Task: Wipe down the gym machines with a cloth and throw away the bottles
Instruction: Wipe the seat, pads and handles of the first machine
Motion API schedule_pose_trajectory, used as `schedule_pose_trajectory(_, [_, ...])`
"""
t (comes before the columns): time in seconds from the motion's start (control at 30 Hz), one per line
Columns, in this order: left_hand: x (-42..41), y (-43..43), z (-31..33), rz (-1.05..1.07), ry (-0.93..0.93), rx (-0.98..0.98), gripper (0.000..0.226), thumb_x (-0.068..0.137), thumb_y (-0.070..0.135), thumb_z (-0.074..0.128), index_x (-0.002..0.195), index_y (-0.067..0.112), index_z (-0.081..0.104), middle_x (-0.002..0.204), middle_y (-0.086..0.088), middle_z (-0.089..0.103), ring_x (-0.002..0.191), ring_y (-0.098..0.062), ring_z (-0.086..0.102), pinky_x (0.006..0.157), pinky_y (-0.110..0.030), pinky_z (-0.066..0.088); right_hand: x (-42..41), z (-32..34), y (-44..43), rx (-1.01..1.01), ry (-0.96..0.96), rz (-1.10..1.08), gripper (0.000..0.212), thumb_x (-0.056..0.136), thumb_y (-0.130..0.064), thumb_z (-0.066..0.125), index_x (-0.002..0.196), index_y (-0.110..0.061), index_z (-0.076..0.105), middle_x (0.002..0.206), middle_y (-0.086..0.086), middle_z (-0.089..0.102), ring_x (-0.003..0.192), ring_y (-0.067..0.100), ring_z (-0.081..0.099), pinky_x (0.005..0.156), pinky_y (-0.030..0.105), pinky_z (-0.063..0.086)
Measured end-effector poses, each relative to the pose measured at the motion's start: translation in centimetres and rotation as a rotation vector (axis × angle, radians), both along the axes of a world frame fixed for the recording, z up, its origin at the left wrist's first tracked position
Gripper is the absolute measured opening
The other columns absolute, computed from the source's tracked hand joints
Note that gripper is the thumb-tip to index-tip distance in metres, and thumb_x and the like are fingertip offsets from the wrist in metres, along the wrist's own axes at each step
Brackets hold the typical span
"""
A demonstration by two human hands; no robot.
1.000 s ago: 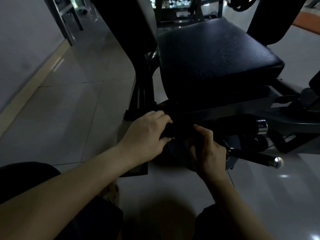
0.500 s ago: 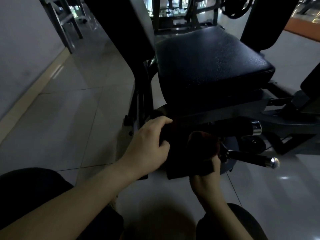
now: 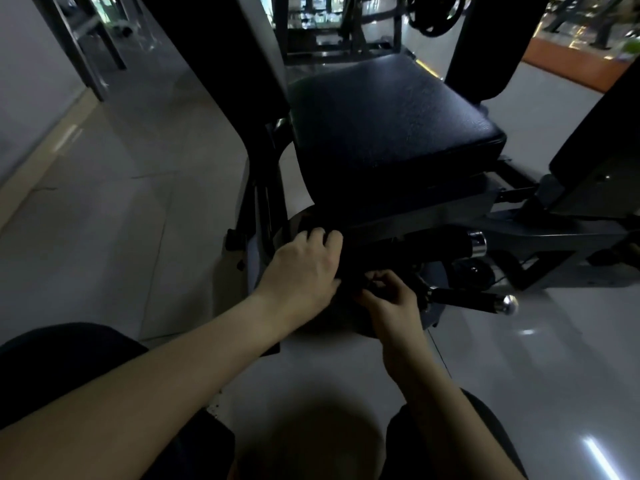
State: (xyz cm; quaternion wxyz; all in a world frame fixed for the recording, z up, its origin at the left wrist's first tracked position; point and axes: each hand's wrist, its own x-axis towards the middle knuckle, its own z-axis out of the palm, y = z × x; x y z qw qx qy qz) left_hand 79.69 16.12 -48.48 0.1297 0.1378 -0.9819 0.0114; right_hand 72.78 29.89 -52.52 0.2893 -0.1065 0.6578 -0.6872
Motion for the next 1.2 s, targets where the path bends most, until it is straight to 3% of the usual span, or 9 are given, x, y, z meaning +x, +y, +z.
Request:
schedule_pose_trajectory(0.23, [1.6, 0.4, -0.4, 0.003, 0.086, -0.132, 0.047, 0.068, 0.031, 0.090, 0.098, 0.009, 0.060, 0.086, -0.009, 0.062, 0.075, -0.025, 0.062, 0.051, -0.034, 0.054, 0.7, 0.3, -0.6, 0.072, -0.015, 0.020, 0.012, 0.088, -0.001, 0.066, 0.092, -0.010, 0.074, 0.086, 0.006, 0.075, 0.086, 0.019, 0.072, 0.074, 0.032, 0.059])
schedule_pose_trajectory(0.33, [3.7, -1.5, -0.8, 0.057, 0.101, -0.088, 0.045, 0.062, 0.026, 0.092, 0.088, 0.012, 0.059, 0.080, -0.005, 0.059, 0.067, -0.025, 0.060, 0.046, -0.026, 0.033, 2.4, 0.3, -1.7, 0.083, -0.017, 0.157, 0.018, 0.093, -0.004, 0.063, 0.095, -0.016, 0.076, 0.088, 0.001, 0.076, 0.079, 0.007, 0.071, 0.066, 0.017, 0.053])
schedule_pose_trajectory(0.5, [6.3, -3.1, -1.3, 0.173, 0.255, 0.195, 0.033, 0.075, 0.015, 0.080, 0.090, 0.022, 0.051, 0.084, 0.011, 0.047, 0.072, -0.013, 0.049, 0.052, -0.022, 0.026, 4.2, 0.1, -3.1, 0.054, 0.046, 0.115, 0.027, 0.095, -0.006, 0.055, 0.088, -0.020, 0.077, 0.087, 0.014, 0.073, 0.078, 0.036, 0.065, 0.066, 0.031, 0.046])
schedule_pose_trajectory(0.63, [4.9, -0.1, 1.9, 0.162, 0.395, 0.546, 0.026, 0.080, 0.016, 0.075, 0.093, 0.023, 0.054, 0.084, 0.012, 0.057, 0.075, -0.006, 0.058, 0.060, -0.018, 0.042, 3.1, 0.4, -0.2, -0.041, -0.065, -0.128, 0.040, 0.099, -0.005, 0.050, 0.075, -0.027, 0.074, 0.072, -0.006, 0.072, 0.071, 0.009, 0.064, 0.068, 0.029, 0.047])
schedule_pose_trajectory(0.73, [4.3, 0.4, 4.8, 0.278, 0.395, 0.889, 0.009, 0.083, 0.018, 0.067, 0.088, 0.021, 0.061, 0.074, 0.003, 0.064, 0.069, -0.018, 0.064, 0.057, -0.031, 0.049, 2.4, -0.1, 1.2, -0.101, -0.195, -0.215, 0.027, 0.102, -0.010, 0.045, 0.094, -0.018, 0.070, 0.082, 0.009, 0.067, 0.072, 0.024, 0.061, 0.065, 0.037, 0.047])
schedule_pose_trajectory(0.93, [3.4, -2.2, 7.0, 0.181, 0.710, 0.934, 0.011, 0.092, 0.016, 0.067, 0.082, 0.012, 0.063, 0.066, -0.006, 0.064, 0.063, -0.026, 0.065, 0.050, -0.039, 0.048, 4.1, -1.7, 1.8, -0.065, -0.225, -0.316, 0.022, 0.103, -0.012, 0.044, 0.094, -0.006, 0.063, 0.061, 0.005, 0.040, 0.052, 0.016, 0.037, 0.052, 0.034, 0.034])
schedule_pose_trajectory(1.03, [2.4, -1.9, 5.1, -0.018, 0.732, 0.814, 0.014, 0.097, 0.025, 0.068, 0.096, 0.012, 0.062, 0.082, 0.000, 0.066, 0.077, -0.014, 0.066, 0.063, -0.032, 0.055, 4.5, -2.0, 0.8, -0.142, -0.349, -0.374, 0.020, 0.103, -0.008, 0.040, 0.102, -0.005, 0.060, 0.066, 0.010, 0.053, 0.055, 0.020, 0.052, 0.055, 0.036, 0.047])
schedule_pose_trajectory(1.1, [1.8, -1.4, 2.6, -0.159, 0.528, 0.614, 0.027, 0.094, 0.031, 0.071, 0.113, 0.015, 0.060, 0.101, 0.002, 0.063, 0.093, -0.009, 0.062, 0.078, -0.025, 0.054, 4.0, -2.1, -0.3, -0.232, -0.462, -0.427, 0.021, 0.101, -0.006, 0.040, 0.108, -0.007, 0.060, 0.077, 0.013, 0.060, 0.063, 0.023, 0.063, 0.065, 0.039, 0.054])
schedule_pose_trajectory(1.2, [0.9, -1.4, -1.9, -0.259, 0.214, 0.193, 0.060, 0.089, 0.042, 0.070, 0.138, 0.014, 0.049, 0.123, -0.006, 0.057, 0.111, -0.024, 0.055, 0.092, -0.039, 0.054, 2.7, -2.4, -1.8, -0.451, -0.568, -0.437, 0.017, 0.097, -0.015, 0.050, 0.107, -0.006, 0.060, 0.087, 0.009, 0.060, 0.069, 0.019, 0.064, 0.070, 0.035, 0.052])
